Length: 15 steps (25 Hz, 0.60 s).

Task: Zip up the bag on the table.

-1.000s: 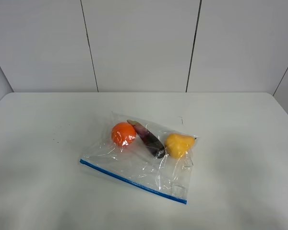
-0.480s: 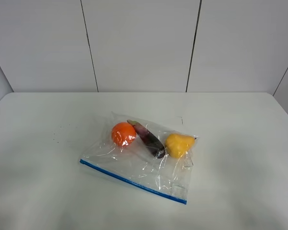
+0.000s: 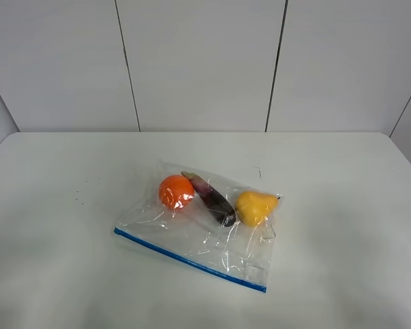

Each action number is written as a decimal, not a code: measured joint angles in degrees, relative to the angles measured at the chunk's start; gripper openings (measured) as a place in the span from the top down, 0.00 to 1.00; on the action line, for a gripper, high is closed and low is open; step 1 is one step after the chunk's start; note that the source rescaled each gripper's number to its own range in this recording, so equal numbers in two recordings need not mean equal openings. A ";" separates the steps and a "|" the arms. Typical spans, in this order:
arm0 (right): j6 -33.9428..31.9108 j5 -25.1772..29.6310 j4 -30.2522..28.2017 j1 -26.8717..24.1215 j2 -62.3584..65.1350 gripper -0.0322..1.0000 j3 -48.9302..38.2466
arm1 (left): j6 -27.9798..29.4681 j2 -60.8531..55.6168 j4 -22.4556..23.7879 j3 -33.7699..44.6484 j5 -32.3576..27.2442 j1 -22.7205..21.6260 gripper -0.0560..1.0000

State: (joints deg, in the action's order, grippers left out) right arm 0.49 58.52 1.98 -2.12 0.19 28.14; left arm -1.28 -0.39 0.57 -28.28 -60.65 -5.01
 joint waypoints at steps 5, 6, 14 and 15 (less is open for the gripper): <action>0.00 0.00 0.00 0.00 0.00 0.00 0.00 | 0.00 0.00 0.00 0.00 0.00 0.00 0.02; 0.00 0.00 0.00 0.00 0.00 0.00 0.00 | 0.00 0.00 0.00 0.00 0.00 0.00 0.02; 0.00 0.00 0.00 0.00 0.00 0.00 0.00 | 0.00 0.00 0.00 0.00 0.00 0.00 0.02; 0.00 0.00 0.00 0.00 0.00 0.00 0.00 | 0.00 0.00 0.00 0.00 0.00 0.00 0.02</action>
State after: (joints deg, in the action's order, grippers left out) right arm 0.49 58.52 1.98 -2.12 0.19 28.14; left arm -1.28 -0.39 0.57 -28.28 -60.65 -5.01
